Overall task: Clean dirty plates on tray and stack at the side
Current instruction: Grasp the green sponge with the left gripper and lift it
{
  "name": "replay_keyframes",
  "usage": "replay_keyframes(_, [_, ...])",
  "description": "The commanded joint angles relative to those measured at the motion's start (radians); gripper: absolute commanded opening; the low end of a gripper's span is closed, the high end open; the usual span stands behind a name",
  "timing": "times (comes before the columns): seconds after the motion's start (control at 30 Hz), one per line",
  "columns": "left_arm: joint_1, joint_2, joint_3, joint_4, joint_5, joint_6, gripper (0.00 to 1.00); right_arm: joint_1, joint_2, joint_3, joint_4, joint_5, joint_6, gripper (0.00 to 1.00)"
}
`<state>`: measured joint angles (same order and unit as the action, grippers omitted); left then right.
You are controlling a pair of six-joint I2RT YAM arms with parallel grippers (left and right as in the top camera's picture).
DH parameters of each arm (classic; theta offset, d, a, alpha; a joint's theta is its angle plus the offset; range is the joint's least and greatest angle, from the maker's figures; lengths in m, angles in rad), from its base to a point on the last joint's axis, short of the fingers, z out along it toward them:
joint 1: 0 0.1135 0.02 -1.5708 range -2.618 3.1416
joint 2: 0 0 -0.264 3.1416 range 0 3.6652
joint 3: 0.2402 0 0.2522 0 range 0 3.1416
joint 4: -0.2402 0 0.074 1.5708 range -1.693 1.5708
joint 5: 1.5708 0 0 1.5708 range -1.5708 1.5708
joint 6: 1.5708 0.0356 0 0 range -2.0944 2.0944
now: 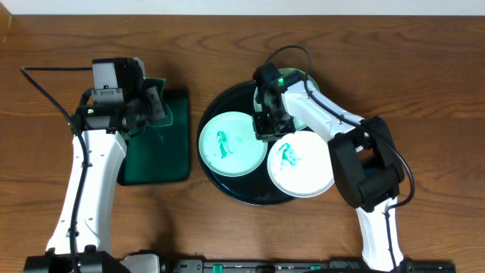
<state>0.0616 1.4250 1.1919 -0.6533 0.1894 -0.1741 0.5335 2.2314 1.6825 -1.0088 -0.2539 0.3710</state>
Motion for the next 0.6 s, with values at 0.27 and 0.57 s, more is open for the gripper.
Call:
replay_keyframes(0.27, [0.000, 0.058, -0.004, -0.185, -0.045, -0.056, 0.07, 0.009, 0.045, -0.010, -0.008, 0.010, -0.012, 0.01])
replay_keyframes(0.57, [0.000, 0.162, -0.005, -0.185, -0.043, -0.100, 0.07, 0.009, 0.045, -0.010, -0.008, -0.036, -0.012, 0.01])
